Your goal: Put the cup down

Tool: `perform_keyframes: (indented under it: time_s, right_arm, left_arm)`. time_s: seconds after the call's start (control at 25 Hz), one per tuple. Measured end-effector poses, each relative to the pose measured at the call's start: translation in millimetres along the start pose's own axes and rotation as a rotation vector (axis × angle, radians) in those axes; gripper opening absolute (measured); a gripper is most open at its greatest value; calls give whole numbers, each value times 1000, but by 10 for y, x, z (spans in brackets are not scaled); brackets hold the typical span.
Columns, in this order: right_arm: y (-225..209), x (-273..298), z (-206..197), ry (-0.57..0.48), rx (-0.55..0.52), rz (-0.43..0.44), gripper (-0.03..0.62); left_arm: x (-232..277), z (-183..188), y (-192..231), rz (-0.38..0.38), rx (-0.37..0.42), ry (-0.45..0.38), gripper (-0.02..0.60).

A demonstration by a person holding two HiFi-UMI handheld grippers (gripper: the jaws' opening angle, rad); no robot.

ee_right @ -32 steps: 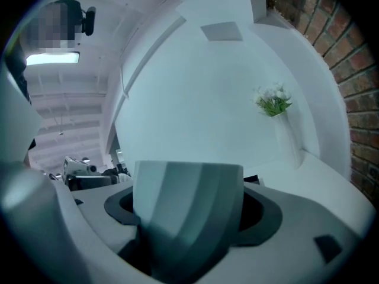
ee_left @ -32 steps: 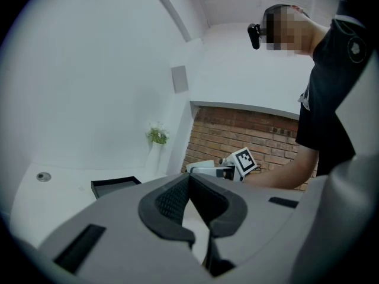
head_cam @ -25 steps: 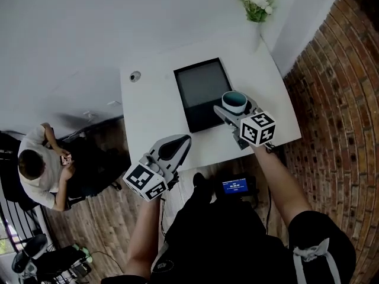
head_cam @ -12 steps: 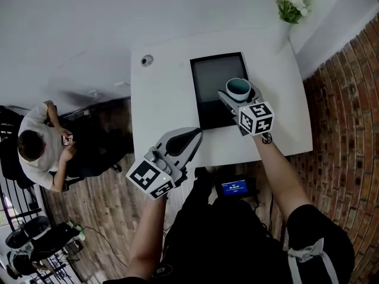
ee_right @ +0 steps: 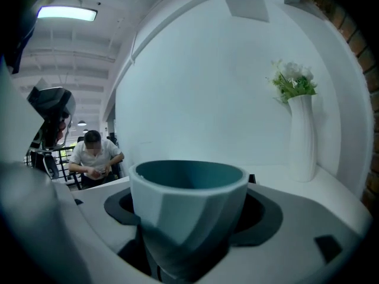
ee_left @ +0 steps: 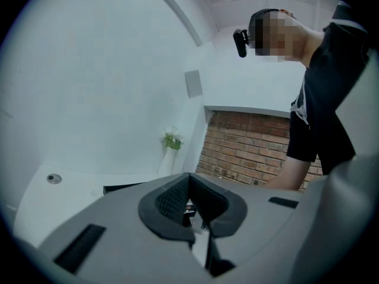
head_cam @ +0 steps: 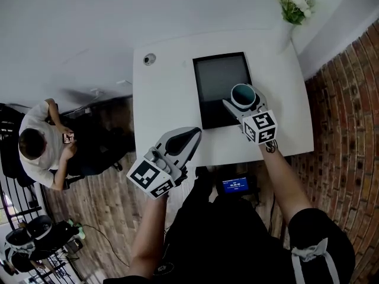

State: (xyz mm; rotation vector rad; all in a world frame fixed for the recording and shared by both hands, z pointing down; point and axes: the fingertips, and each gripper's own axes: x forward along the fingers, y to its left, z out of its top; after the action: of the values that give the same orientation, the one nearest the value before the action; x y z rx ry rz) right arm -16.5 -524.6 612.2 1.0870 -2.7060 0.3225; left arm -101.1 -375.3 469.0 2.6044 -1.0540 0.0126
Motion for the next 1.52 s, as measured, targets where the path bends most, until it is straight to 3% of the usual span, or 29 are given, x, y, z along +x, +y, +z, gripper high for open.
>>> perform_keyframes:
  time_s: [0.48, 0.76, 1.08, 1.52]
  right_arm:
    - [168, -169, -171, 65, -156, -3, 405]
    - [153, -193, -232, 102, -202, -70, 405]
    - [169, -349, -401, 158, -153, -95, 428]
    - [74, -1123, -415, 127, 65, -203, 426]
  left_arm:
    - [-99, 26, -105, -24, -10, -28, 8]
    - [-181, 51, -165, -36, -4, -38, 8]
    - [-244, 52, -184, -56, -5, -47, 8]
    - [-286, 71, -166, -78, -34, -82, 8]
